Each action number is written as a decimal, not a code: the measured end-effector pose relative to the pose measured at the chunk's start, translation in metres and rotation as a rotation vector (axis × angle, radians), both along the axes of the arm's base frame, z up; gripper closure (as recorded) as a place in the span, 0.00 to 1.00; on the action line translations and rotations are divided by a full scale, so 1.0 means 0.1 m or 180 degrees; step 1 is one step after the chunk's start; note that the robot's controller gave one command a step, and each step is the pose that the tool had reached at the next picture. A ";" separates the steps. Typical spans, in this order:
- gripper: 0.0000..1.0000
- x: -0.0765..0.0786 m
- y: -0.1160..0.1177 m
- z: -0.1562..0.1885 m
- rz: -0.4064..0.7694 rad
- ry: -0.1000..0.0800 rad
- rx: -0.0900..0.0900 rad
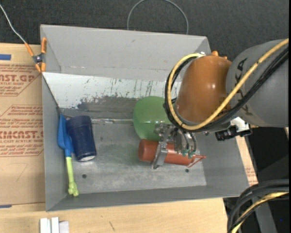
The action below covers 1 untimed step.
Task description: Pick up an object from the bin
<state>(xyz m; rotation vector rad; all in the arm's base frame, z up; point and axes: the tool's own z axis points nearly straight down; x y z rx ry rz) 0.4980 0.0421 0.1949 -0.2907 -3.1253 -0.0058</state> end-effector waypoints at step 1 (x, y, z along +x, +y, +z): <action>1.00 0.01 0.03 -0.65 -0.0120 -0.0030 -0.0002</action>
Offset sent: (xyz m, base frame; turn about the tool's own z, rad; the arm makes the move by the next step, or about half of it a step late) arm 0.0310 -0.0007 -0.1249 -0.0288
